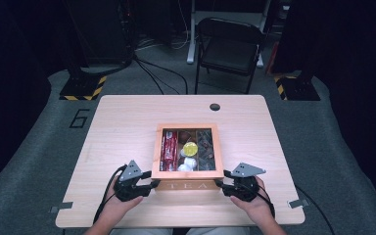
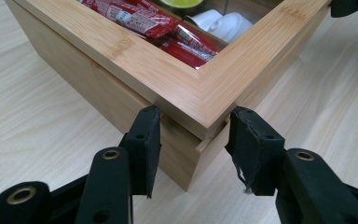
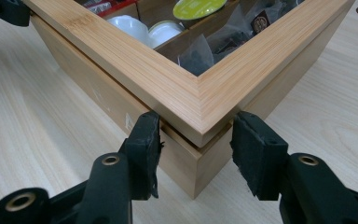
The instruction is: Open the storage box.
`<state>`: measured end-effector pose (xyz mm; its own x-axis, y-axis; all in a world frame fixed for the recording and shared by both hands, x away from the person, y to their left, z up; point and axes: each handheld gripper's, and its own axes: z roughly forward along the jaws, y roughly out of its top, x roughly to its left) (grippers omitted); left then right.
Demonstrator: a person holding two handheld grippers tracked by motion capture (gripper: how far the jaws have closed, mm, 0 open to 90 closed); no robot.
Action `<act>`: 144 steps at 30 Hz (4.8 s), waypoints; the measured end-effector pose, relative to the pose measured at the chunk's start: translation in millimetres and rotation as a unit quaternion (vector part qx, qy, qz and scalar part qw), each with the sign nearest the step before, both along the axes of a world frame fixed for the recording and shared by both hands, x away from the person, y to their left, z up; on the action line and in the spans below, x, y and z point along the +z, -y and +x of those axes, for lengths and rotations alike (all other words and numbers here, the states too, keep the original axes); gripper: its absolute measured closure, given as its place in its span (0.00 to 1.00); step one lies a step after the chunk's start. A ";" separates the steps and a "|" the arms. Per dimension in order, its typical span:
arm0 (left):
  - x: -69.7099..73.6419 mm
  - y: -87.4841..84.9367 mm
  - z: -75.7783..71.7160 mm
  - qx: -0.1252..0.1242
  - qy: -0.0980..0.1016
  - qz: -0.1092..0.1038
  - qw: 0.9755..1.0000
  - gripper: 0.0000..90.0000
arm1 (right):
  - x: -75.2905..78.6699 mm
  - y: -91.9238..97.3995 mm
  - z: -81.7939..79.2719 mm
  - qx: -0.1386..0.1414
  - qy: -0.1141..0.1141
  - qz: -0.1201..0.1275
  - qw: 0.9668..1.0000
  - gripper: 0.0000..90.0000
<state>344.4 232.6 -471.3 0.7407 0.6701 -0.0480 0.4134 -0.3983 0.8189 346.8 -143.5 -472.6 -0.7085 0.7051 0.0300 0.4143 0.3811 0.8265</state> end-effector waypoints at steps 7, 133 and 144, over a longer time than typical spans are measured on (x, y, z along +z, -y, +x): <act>5.1 3.1 -0.8 0.008 0.013 0.006 1.000 0.58 | 3.9 1.5 0.5 0.001 0.005 0.012 1.000 0.58; 114.8 3.7 140.8 0.100 0.084 -0.081 0.988 0.66 | 130.0 -11.1 143.3 -0.079 0.071 0.071 0.992 0.63; 117.4 5.5 147.7 0.110 0.085 -0.075 0.988 0.68 | 114.7 -17.1 157.6 -0.089 0.063 0.056 0.992 0.61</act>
<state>492.1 227.1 -353.9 0.5842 0.8102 -0.0469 0.3285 -0.1833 0.9265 504.4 -126.4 -357.9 -0.5760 0.8167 0.0339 0.3570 0.2141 0.9092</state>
